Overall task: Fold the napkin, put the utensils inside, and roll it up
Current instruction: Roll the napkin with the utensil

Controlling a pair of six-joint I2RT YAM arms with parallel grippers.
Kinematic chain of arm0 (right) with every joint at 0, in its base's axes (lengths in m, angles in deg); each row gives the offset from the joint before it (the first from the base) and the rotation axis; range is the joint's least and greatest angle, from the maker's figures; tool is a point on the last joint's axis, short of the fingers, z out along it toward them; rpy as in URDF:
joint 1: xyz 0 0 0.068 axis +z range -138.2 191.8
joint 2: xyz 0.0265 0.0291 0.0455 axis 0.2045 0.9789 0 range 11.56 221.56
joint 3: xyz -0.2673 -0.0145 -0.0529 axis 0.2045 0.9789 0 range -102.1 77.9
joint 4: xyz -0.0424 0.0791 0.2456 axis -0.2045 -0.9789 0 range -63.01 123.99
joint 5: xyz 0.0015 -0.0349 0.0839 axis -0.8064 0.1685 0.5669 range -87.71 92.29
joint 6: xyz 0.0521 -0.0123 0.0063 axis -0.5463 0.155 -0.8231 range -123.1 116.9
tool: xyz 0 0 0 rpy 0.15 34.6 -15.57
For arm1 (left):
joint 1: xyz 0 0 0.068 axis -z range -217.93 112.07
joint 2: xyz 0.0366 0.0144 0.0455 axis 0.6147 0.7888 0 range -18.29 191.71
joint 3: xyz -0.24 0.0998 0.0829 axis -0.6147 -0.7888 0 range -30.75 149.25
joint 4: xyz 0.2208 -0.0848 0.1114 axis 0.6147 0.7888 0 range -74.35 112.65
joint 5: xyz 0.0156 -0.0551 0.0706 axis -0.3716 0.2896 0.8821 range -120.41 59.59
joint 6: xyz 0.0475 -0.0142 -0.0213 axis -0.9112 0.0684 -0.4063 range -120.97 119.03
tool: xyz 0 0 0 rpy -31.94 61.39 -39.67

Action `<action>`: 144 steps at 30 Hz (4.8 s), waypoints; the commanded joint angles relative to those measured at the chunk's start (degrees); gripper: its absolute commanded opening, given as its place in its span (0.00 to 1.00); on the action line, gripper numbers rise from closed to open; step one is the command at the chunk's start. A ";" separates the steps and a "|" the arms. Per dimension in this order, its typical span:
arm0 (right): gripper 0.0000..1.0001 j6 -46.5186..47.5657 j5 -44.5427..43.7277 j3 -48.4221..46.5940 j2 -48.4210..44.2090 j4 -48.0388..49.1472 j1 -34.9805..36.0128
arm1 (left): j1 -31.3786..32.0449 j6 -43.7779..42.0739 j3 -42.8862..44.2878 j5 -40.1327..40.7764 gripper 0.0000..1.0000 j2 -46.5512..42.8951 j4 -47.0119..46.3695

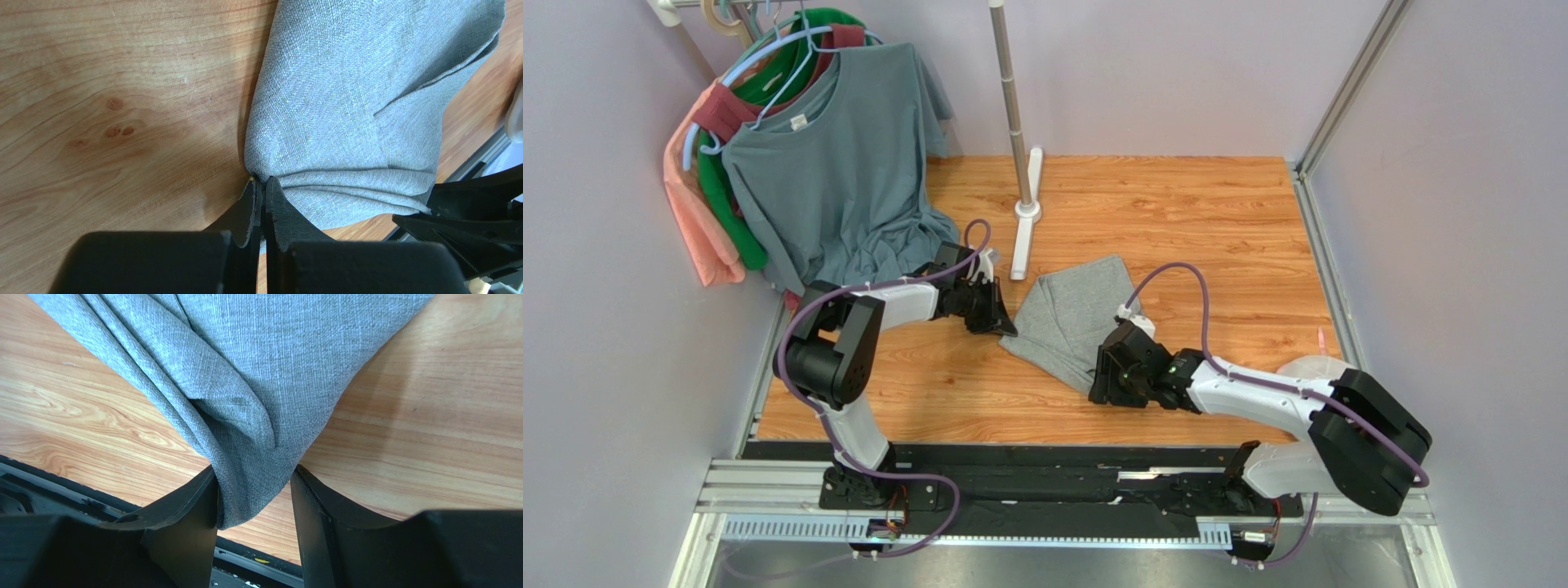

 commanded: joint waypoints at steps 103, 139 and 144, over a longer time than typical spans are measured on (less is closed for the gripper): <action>0.00 40.67 26.90 -25.25 32.90 -12.00 3.51 | -1.11 1.56 -4.98 13.27 0.55 -9.88 0.46; 0.00 37.94 62.24 -29.91 51.45 -4.26 -12.75 | 4.07 1.91 -30.57 -7.45 0.57 -27.04 -42.61; 0.00 38.03 64.35 -31.32 52.85 -5.49 -14.77 | 5.30 2.18 -29.51 -10.62 0.56 -20.00 -44.55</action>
